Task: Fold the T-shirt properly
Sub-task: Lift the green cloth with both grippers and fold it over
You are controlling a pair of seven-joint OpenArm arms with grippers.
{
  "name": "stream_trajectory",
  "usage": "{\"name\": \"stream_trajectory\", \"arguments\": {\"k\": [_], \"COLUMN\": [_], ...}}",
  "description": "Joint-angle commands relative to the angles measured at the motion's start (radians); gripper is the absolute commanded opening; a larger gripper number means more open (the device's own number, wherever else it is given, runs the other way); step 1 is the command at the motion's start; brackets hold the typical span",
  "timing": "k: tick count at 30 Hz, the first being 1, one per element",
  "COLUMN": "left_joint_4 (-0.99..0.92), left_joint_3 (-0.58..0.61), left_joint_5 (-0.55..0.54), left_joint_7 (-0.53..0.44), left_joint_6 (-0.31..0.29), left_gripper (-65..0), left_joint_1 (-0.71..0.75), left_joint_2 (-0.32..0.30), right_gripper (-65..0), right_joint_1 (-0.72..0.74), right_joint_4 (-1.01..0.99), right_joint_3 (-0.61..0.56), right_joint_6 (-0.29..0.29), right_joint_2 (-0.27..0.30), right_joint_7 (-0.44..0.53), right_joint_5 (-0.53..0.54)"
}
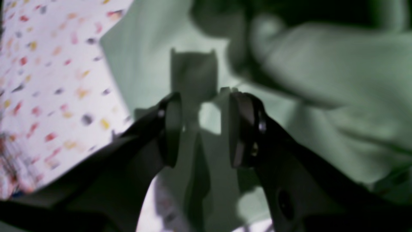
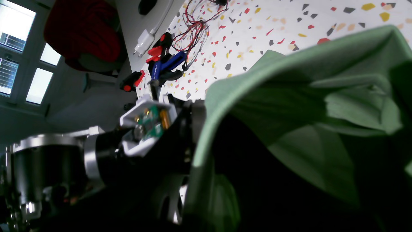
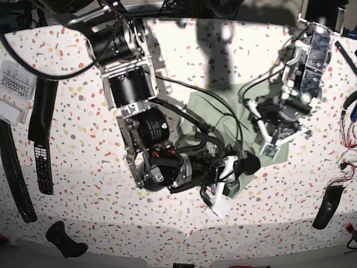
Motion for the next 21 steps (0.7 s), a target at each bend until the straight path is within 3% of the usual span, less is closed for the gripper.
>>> {"name": "stream_trajectory", "arguments": {"k": [1,5,13,17,21], "left_joint_4": [0.02,0.02,0.02,0.021,0.02], "left_joint_3": [-0.006,-0.006,-0.006,-0.006,-0.006], "left_joint_5": [0.029,0.104,0.194,0.274,0.253], "left_joint_7": [-0.005,0.036,0.142,0.167,0.164], "left_joint_6": [0.013,0.071,0.072,0.116,0.12], "left_gripper": [-43.1,-43.1,-43.4,-43.4,-43.4], "left_joint_1": [-0.016,-0.013,0.042,0.074,0.101], "left_joint_2": [-0.02,-0.064,-0.074,-0.074,-0.074], "right_gripper": [-65.0,-65.0,-65.0,-65.0,-65.0], "right_joint_1": [0.031,0.031,0.031,0.031,0.031], "right_joint_4": [0.02,0.02,0.019,0.019,0.019], "right_joint_3": [0.0,0.0,-0.023,-0.079,-0.16], "right_joint_6": [0.01,0.01,0.01,0.01,0.01], "right_joint_2": [-0.013,-0.013,-0.013,-0.013,-0.013], "right_joint_7": [0.021,0.024,0.069,0.074,0.157], "right_joint_5": [0.03,0.029,-0.018,-0.018,-0.027]}}
